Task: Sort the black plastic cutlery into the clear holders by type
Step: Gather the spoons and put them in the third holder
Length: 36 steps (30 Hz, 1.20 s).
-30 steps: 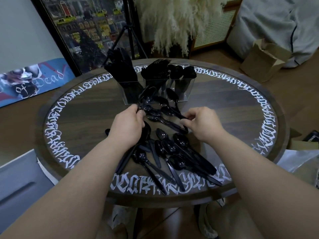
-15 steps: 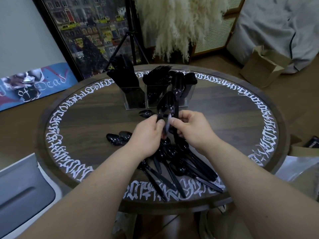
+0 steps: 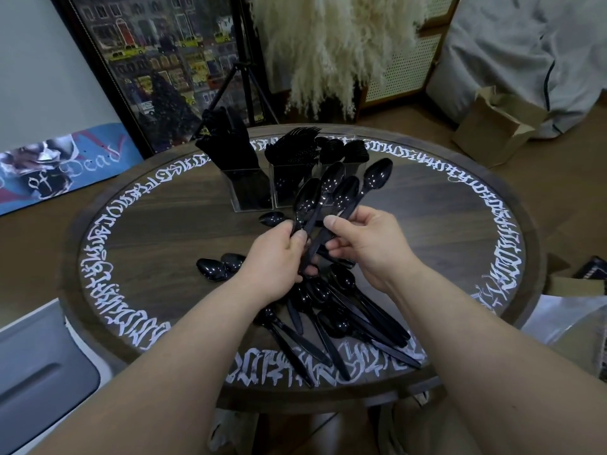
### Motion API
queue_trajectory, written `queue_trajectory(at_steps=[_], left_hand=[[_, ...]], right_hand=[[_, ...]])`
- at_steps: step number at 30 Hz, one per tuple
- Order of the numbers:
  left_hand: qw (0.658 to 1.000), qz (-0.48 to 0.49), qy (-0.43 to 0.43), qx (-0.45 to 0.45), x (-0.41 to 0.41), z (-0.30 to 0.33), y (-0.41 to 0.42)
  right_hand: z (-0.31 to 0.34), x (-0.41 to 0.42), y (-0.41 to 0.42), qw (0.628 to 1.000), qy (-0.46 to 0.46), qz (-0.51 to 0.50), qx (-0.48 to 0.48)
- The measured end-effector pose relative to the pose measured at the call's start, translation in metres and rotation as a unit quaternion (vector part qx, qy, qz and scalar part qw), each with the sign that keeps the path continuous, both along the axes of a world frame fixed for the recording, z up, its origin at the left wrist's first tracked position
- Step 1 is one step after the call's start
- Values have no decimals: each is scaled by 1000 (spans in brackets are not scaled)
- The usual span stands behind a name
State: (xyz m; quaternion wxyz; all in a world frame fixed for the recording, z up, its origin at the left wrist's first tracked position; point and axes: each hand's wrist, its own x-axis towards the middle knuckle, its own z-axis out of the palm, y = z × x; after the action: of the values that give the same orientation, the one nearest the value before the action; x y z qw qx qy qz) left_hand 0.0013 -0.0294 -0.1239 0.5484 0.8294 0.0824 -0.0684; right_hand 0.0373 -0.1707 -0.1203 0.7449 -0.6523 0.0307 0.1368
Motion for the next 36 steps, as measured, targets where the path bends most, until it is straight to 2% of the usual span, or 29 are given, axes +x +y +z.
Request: queue_trajectory(at_steps=[3, 11, 14, 18, 21, 27, 31, 34, 36], left_hand=[[1000, -13, -9, -4, -1, 1, -3], [993, -24, -54, 105, 2, -4, 1], [989, -5, -65, 133, 4, -4, 4], [988, 20, -60, 141, 4, -4, 7], [993, 17, -53, 108, 1, -1, 2], [995, 16, -52, 83, -2, 1, -4], [991, 16, -69, 114, -1, 4, -2], [995, -2, -57, 81, -2, 4, 2], [996, -20, -38, 77, -4, 5, 4]], right_hand=[[-2, -1, 4, 1000, 15, 1, 13], [-2, -2, 6, 1000, 11, 11, -10], [1, -1, 7, 999, 35, 0, 12], [5, -3, 5, 999, 40, 22, 22], [2, -8, 10, 998, 21, 53, -9], [2, -13, 14, 998, 43, 37, -33], [5, -8, 11, 994, 44, 14, -104], [10, 1, 4, 995, 81, -57, -10], [10, 4, -2, 995, 70, -68, 18]])
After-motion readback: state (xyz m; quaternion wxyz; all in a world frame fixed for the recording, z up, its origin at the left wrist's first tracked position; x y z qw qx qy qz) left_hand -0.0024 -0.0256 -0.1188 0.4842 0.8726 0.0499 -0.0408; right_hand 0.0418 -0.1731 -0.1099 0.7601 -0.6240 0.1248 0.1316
